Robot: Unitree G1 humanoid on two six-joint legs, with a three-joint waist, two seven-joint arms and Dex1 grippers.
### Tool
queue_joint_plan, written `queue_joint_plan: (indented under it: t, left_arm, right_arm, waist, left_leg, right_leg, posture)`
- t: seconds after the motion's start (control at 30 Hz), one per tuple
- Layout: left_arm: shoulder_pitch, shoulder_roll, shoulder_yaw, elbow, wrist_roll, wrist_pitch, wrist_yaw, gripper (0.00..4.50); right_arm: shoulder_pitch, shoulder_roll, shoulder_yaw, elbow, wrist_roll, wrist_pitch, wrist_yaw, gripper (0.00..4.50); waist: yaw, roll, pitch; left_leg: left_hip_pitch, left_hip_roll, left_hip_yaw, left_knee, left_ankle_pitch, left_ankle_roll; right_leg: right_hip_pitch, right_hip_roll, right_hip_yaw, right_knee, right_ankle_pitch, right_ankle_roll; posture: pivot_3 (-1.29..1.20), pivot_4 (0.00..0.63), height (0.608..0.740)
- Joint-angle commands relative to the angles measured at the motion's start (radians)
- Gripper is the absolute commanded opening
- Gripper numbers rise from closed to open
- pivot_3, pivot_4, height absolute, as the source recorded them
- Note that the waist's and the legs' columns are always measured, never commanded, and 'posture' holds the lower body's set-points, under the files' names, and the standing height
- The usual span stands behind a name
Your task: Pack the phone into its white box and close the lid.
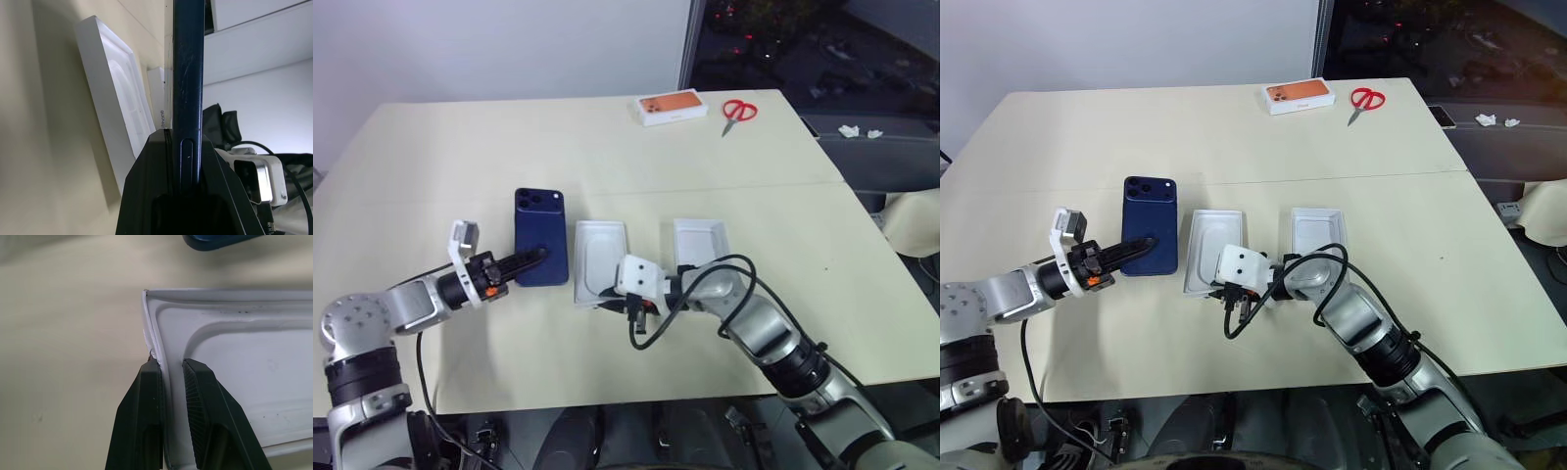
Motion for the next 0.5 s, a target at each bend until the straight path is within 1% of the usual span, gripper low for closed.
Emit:
queue_joint_plan:
  t: [0.03,0.07,0.13,0.17,0.27,0.43,0.47,0.5]
  left_arm:
    - [-0.023,0.013,0.012,-0.012,-0.025,-0.015,-0.029,0.0]
    - [-0.023,0.013,0.012,-0.011,-0.025,-0.014,-0.028,0.0]
    - [-0.024,0.011,0.011,-0.011,-0.026,-0.014,-0.027,0.0]
    - [-0.023,0.008,0.008,-0.012,-0.026,-0.012,-0.024,0.0]
    - [-0.016,-0.007,-0.002,-0.021,-0.033,-0.005,-0.021,0.0]
    - [-0.025,-0.042,-0.001,-0.022,-0.053,0.005,0.002,0.0]
    - [-0.03,-0.057,0.001,-0.016,-0.066,0.014,0.016,0.0]
    - [-0.023,-0.07,-0.016,-0.03,-0.048,0.009,0.023,0.0]
  right_arm:
    - [-0.012,0.022,0.007,0.007,0.016,0.033,-0.002,1.54]
    - [-0.009,0.026,0.006,0.004,0.017,0.033,-0.002,1.95]
    - [-0.007,0.03,0.003,0.001,0.018,0.033,-0.002,3.08]
    - [-0.007,0.029,0.001,0.0,0.013,0.026,-0.007,3.48]
    - [-0.006,0.026,-0.031,-0.022,0.05,0.037,0.011,3.48]
    - [-0.012,0.014,-0.146,-0.062,0.171,0.082,0.039,3.48]
    - [-0.015,0.001,-0.174,-0.065,0.194,0.094,0.048,3.48]
    - [-0.011,-0.028,-0.205,-0.064,0.211,0.098,0.064,3.48]
  waist:
    - [0.0,0.0,0.0]
    - [0.0,0.0,0.0]
    - [0.0,0.0,0.0]
    - [0.0,0.0,0.0]
    - [-0.001,0.0,0.0]
    - [0.0,0.0,0.0]
    - [0.0,0.0,0.0]
    - [0.001,0.0,0.0]
  left_leg:
    - [0.0,0.0,0.0,0.0,0.0,0.0]
    - [0.0,0.0,0.0,0.0,0.0,0.0]
    - [0.0,0.0,0.0,0.0,0.0,0.0]
    - [0.0,0.0,0.0,0.0,0.0,0.0]
    - [0.0,0.0,0.0,0.0,0.0,0.0]
    - [0.0,0.0,0.0,0.0,0.0,0.0]
    - [0.0,0.0,0.0,0.0,0.0,0.0]
    - [0.0,0.0,0.0,0.001,0.0,0.0]
  right_leg:
    - [0.0,0.0,0.0,0.0,0.0,0.0]
    - [0.0,0.0,0.0,0.0,0.0,0.0]
    - [0.0,0.0,0.0,0.0,0.0,0.0]
    - [0.0,0.0,0.0,0.0,0.0,0.0]
    - [0.0,0.0,0.0,0.0,0.0,0.0]
    - [0.0,0.0,0.0,0.0,0.0,0.0]
    - [0.0,0.0,0.0,0.0,0.0,0.0]
    - [0.0,0.0,0.0,0.0,0.0,0.0]
  posture:
    - [0.0,0.15,0.74]
    - [0.0,0.15,0.74]
    - [0.0,0.15,0.74]
    - [0.0,0.15,0.74]
    - [0.0,0.15,0.74]
    - [0.0,0.15,0.74]
    - [0.0,0.15,0.74]
    - [0.0,0.15,0.74]
